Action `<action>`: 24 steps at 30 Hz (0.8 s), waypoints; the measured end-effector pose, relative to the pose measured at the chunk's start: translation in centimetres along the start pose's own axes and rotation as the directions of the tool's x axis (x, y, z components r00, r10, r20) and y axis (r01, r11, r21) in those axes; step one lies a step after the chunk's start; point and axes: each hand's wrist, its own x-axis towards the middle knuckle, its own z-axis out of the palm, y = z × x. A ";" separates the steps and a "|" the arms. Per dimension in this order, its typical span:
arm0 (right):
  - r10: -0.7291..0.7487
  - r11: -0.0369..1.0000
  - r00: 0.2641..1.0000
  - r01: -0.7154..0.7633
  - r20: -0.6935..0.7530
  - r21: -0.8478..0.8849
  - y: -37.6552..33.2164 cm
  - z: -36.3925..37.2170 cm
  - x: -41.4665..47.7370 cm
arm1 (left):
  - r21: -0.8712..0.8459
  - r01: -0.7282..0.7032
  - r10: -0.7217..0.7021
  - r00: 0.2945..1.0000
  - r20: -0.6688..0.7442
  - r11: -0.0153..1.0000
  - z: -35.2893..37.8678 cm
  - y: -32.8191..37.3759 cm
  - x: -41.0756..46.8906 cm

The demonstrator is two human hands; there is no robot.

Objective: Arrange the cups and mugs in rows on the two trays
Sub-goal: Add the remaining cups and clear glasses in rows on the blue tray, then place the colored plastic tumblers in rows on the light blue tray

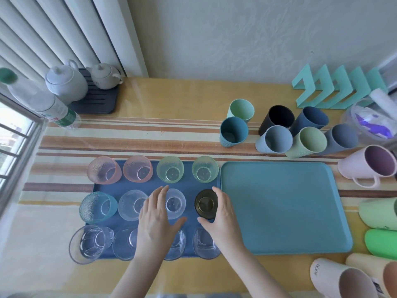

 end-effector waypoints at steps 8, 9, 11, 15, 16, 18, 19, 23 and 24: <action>-0.006 1.000 1.000 0.006 -0.010 0.025 0.3 0.1 0.1 | -0.002 0.046 -0.046 0.999 -0.008 0.999 1.4 0.2 0.9; -0.005 1.000 1.000 0.005 -0.011 0.029 0.4 0.1 0.1 | -0.007 0.048 -0.048 0.999 -0.014 0.999 1.5 0.2 1.0; -0.005 0.999 1.000 0.005 -0.002 0.044 0.4 0.1 0.1 | -0.007 0.047 -0.047 0.999 -0.024 0.999 1.5 0.2 1.0; 0.004 0.996 1.000 -0.006 0.022 0.094 0.3 -0.6 -0.1 | -0.008 0.030 -0.030 0.999 -0.033 1.000 1.6 0.3 0.8; -0.001 0.994 1.000 0.000 0.012 0.109 0.3 -1.0 -0.3 | -0.006 0.028 -0.028 0.999 -0.041 1.000 1.5 0.2 0.7; -0.019 0.993 1.000 0.020 -0.011 0.114 0.3 -2.2 -0.6 | -0.011 0.017 -0.018 0.996 -0.088 1.000 1.1 0.2 0.6; -0.025 0.993 0.999 0.028 -0.027 0.119 0.5 -3.0 -0.6 | -0.027 0.004 -0.007 0.992 -0.129 1.000 0.6 0.5 0.6; 0.075 0.973 0.971 -0.021 -0.228 0.231 3.0 -7.2 1.0 | -0.155 -0.105 0.064 0.966 -0.251 0.982 -1.8 3.5 2.0; 0.137 0.957 0.955 -0.059 -0.261 0.286 3.8 -8.5 2.0 | -0.190 -0.127 0.078 0.965 -0.249 0.974 -1.9 4.5 3.0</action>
